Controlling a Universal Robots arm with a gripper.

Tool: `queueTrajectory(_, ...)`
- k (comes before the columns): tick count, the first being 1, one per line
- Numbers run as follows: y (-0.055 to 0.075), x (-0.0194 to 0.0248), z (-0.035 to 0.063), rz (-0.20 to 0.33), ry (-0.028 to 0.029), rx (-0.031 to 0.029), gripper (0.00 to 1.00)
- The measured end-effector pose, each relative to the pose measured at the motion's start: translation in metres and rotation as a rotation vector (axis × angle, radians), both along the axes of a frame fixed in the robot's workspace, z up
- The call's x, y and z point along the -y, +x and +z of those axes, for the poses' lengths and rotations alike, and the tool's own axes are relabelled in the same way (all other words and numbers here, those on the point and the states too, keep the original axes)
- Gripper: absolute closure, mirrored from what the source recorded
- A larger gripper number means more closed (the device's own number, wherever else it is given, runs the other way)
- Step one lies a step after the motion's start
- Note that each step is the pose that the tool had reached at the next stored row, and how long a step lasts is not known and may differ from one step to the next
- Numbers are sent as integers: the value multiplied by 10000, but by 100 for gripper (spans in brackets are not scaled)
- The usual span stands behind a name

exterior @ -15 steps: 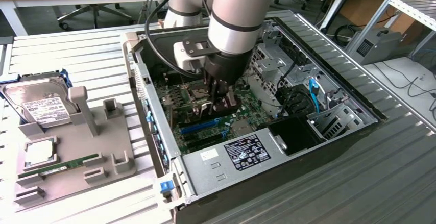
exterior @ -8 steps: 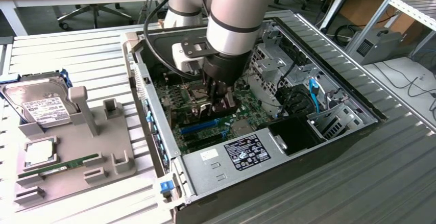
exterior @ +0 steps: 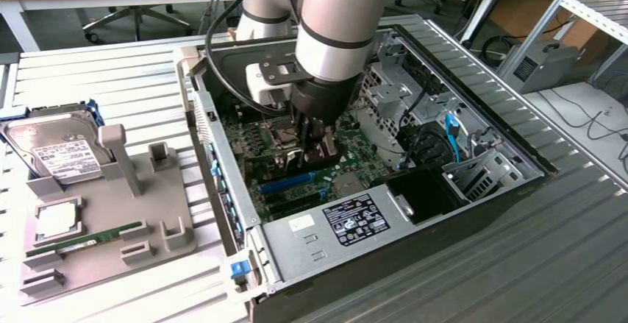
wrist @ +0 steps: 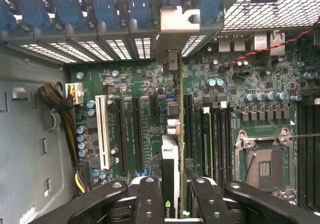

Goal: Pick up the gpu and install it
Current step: 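Insert the gpu into the slot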

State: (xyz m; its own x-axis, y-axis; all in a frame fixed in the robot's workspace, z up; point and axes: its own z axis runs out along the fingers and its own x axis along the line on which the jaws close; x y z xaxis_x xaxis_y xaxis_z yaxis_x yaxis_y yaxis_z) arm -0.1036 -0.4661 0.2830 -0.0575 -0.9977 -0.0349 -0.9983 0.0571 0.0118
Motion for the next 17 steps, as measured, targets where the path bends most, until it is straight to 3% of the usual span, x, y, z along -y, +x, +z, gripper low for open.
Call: queueTrajectory(17, -74, 0, 0, -1, 0, 0, 73)
